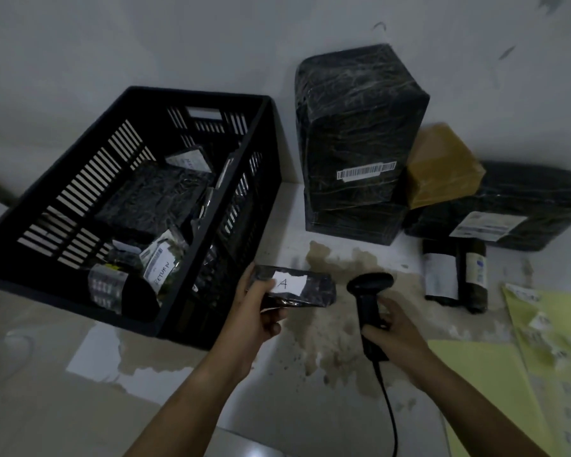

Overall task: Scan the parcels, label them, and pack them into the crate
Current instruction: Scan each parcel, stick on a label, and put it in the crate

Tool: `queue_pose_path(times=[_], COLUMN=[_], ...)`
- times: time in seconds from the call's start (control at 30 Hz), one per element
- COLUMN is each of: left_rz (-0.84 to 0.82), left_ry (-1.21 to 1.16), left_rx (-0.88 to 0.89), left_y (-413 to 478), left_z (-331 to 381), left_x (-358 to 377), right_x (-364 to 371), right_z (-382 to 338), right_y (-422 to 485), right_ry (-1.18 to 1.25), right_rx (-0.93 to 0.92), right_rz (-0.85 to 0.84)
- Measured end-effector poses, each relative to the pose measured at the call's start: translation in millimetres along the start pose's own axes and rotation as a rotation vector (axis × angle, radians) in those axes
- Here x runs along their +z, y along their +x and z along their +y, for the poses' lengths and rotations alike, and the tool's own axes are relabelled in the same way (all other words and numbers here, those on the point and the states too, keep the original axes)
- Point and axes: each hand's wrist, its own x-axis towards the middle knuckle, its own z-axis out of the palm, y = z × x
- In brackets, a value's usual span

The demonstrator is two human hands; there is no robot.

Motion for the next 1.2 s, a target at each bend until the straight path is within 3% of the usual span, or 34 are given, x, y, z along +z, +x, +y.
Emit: queue_pose_path(times=[0.27,0.4,0.5,0.63,0.9,1.07,1.2], left_rz=[-0.056,-0.144,-0.204,-0.152,-0.059,-0.194,-0.240], left_ry=[0.000,-0.088,-0.002,0.058,-0.011,-0.219,-0.120], left_rx=[-0.138,-0.206,-0.146,-0.106,-0.235,-0.345,-0.295], left_y=[-1,1,-4,-7,-12,-11,-7], left_z=[1,2,6,15,26,30,28], left_x=[3,8,16,27,32,25,21], right_x=[-36,-35,-27,-24,-6,11,20], right_z=[-17,-24,-32,-40,-51,-45,-45], right_y=[-99,-141,-163,-174,-182,-185,-194], right_ry=[0.378,0.453,0.495,0.505,0.476,0.337,0.346], right_rx=[0.128,0.080,0.060,0.000,-0.091,-0.182,-0.211], right_rz=[-0.007,-0.021,-0.001,0.022,0.035,0.086,0.108])
